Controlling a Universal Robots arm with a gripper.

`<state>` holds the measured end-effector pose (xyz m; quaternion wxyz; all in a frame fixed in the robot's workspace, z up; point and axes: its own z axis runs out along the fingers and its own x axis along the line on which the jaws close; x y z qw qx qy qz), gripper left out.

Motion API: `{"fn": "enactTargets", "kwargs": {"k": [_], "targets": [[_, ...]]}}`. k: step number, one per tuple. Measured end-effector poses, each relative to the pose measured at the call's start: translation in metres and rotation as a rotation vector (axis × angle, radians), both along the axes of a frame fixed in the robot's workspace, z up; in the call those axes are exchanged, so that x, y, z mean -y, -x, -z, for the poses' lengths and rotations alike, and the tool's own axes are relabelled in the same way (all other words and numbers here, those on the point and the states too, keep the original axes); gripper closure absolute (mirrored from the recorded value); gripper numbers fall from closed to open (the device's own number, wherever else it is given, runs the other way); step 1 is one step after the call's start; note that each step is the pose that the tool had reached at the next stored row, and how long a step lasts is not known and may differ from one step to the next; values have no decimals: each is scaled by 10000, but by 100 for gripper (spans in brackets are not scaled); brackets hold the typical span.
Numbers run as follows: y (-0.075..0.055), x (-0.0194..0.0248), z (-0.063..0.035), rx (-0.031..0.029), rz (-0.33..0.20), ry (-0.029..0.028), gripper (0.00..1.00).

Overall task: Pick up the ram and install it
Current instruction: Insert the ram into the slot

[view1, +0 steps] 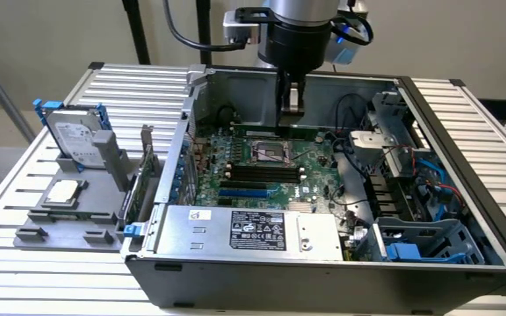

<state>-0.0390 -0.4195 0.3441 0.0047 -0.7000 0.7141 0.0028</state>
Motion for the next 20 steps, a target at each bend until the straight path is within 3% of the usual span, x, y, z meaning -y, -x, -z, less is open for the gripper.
{"fn": "enactTargets", "kwargs": {"k": [6,20], "targets": [[5,52,109,17,-3,-79,87],[5,52,363,22,-22,-84,87]]}}
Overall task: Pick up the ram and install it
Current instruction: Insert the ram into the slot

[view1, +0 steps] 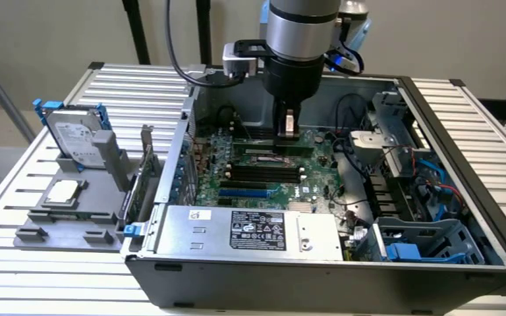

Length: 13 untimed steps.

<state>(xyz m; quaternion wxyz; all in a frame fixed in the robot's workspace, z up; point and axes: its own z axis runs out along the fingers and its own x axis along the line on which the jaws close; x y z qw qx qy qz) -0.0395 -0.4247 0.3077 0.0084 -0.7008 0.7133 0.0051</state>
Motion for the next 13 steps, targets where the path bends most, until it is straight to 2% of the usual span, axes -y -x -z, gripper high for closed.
{"fn": "enactTargets", "kwargs": {"k": [4,10,13], "targets": [[0,-12,74,0,-1,-1,87],[0,-60,183,1,-2,-2,87],[-1,-67,238,0,-6,-1,87]]}}
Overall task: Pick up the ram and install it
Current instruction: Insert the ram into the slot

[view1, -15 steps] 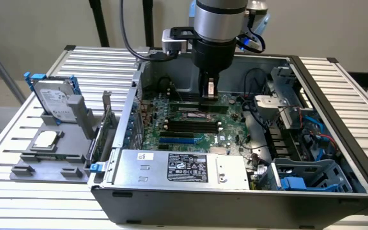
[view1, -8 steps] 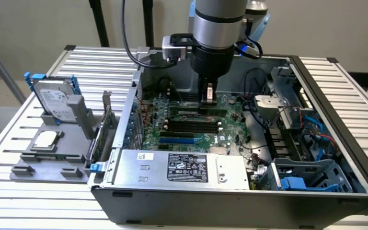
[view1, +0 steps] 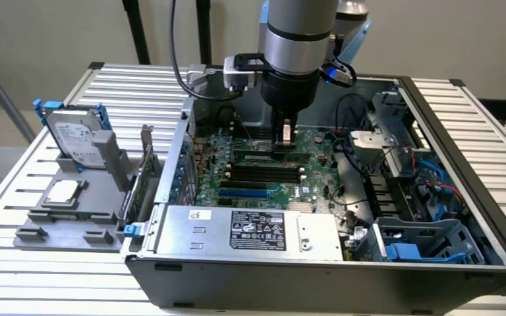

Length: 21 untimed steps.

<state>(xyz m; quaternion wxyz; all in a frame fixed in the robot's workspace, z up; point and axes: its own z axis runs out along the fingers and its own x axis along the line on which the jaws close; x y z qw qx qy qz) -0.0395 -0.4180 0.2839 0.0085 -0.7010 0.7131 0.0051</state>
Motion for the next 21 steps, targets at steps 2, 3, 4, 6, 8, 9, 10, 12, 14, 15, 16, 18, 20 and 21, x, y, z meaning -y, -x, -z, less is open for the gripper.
{"fn": "enactTargets", "kwargs": {"k": [2,3,4,6,8,9,10,12,14,15,16,18,20,21], "targets": [[1,0,36,0,-1,1,87],[1,0,54,0,-2,1,87],[1,0,72,0,-4,1,87],[2,0,108,0,-11,0,87],[5,0,144,0,-21,1,87],[6,0,162,-1,-27,1,87],[7,-1,181,0,-30,1,87],[7,-4,217,0,-34,1,87],[8,-12,254,0,-36,1,87],[8,-18,272,0,-37,0,87],[8,-23,290,0,-38,0,87],[7,-38,325,0,-40,-5,87],[7,-51,354,0,-43,-20,87],[7,-58,366,0,-44,-30,87]]}}
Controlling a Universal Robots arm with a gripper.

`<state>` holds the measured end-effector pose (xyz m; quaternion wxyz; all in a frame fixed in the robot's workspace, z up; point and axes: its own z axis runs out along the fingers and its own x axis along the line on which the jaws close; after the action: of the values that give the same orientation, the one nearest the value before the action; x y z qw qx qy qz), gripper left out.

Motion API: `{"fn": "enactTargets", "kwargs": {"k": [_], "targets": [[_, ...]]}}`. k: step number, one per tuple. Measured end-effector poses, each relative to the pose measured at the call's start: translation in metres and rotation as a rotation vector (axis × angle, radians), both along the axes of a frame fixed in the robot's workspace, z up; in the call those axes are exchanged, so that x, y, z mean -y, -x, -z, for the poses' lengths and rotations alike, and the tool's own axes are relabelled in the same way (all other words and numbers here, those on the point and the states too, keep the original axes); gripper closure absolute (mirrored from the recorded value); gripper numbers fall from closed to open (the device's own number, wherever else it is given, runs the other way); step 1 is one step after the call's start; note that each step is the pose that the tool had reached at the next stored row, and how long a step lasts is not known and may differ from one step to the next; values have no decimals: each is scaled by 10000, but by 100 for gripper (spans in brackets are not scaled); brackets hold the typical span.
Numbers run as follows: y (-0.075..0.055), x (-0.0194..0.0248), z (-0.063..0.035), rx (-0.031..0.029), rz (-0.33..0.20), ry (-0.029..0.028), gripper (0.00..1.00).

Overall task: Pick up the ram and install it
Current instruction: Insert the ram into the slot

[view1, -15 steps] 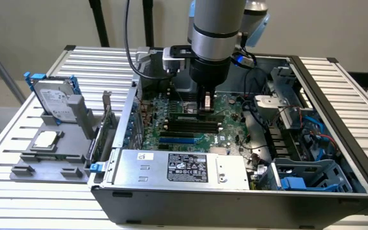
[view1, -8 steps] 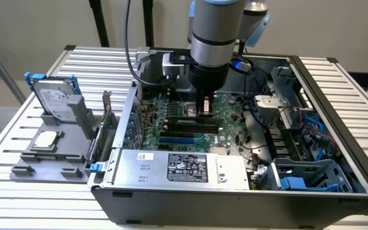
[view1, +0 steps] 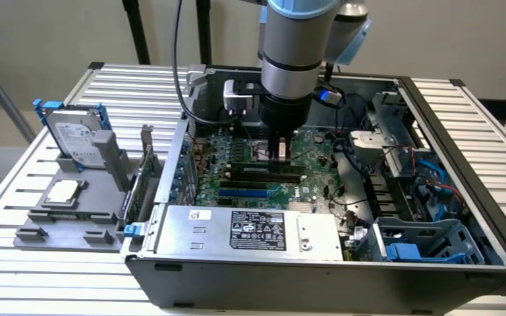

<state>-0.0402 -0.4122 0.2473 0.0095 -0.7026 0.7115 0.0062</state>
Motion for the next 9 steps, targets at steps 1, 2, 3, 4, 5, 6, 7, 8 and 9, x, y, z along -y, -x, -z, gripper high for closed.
{"fn": "enactTargets", "kwargs": {"k": [1,2,3,4,5,6,7,8,9], "targets": [[0,-6,12,0,-1,-10,87],[0,-14,22,-1,-1,-18,87],[0,-20,31,0,-3,-24,87],[0,-24,38,0,-6,-28,87],[0,-27,43,0,-9,-28,87],[0,-27,43,0,-11,-29,87],[0,-27,43,-2,-12,-28,87],[0,-27,44,-2,-11,-27,87],[0,-27,46,-1,-12,-28,87]]}}
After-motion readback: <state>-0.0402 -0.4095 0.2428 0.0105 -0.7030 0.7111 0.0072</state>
